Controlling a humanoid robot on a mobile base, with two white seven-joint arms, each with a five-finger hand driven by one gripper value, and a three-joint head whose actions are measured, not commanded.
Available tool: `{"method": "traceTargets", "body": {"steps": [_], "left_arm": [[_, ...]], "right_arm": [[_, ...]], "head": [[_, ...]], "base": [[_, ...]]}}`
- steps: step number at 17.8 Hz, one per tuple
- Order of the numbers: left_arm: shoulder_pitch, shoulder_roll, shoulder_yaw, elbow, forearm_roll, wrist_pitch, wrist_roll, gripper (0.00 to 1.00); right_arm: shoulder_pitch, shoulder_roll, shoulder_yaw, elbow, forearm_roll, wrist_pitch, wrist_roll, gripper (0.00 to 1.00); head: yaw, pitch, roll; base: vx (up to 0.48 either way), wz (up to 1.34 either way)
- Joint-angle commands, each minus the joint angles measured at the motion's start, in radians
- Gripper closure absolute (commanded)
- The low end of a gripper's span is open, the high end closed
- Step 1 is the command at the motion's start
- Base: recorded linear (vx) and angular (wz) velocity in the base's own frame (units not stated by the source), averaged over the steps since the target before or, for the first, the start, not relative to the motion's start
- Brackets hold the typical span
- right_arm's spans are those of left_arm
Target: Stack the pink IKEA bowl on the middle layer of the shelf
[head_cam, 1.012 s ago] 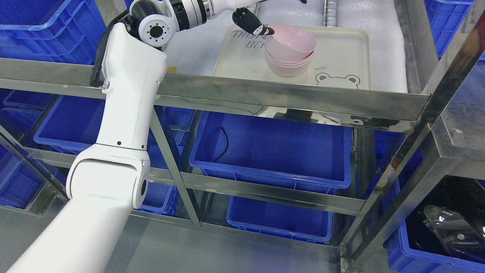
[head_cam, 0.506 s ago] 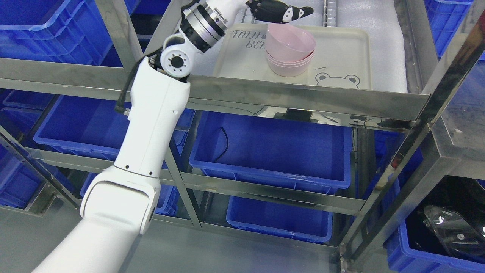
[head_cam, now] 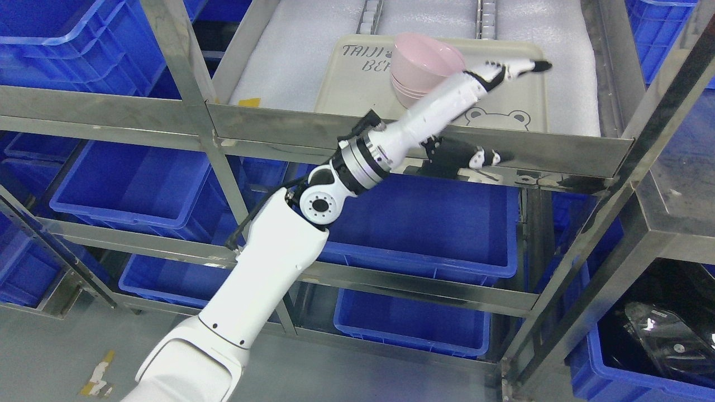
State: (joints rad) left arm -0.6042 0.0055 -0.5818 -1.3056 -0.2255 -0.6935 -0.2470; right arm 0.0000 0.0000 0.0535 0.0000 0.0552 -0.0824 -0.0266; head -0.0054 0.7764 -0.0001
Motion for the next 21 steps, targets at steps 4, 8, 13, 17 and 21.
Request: {"method": "traceTargets", "body": {"steps": [4, 8, 13, 17, 21], "left_arm": [[0.311, 0.012, -0.075, -0.121, 0.009, -0.070, -0.057, 0.12], [0.530, 0.012, 0.101, -0.078, 0.009, -0.089, -0.055, 0.12], [0.665, 0.012, 0.238, 0.009, 0.113, -0.032, -0.040, 0.10], [0.684, 0.012, 0.404, 0.014, 0.239, 0.135, 0.105, 0.10], [0.663, 0.012, 0.468, 0.005, 0.276, 0.262, 0.268, 0.09]], "right_arm": [[0.023, -0.017, 0.000, -0.017, 0.000, 0.000, 0.001, 0.00], [0.023, -0.017, 0.000, -0.017, 0.000, 0.000, 0.001, 0.00], [0.023, -0.017, 0.000, -0.017, 0.000, 0.000, 0.001, 0.00], [0.023, -0.017, 0.000, -0.017, 0.000, 0.000, 0.001, 0.00], [0.023, -0.017, 0.000, -0.017, 0.000, 0.000, 0.001, 0.00]], "head": [[0.0000, 0.000, 0.000], [0.0000, 0.000, 0.000], [0.0000, 0.000, 0.000], [0.0000, 0.000, 0.000], [0.0000, 0.000, 0.000]], "base": [[0.000, 0.00], [0.000, 0.00], [0.000, 0.00], [0.000, 0.00], [0.000, 0.00]]}}
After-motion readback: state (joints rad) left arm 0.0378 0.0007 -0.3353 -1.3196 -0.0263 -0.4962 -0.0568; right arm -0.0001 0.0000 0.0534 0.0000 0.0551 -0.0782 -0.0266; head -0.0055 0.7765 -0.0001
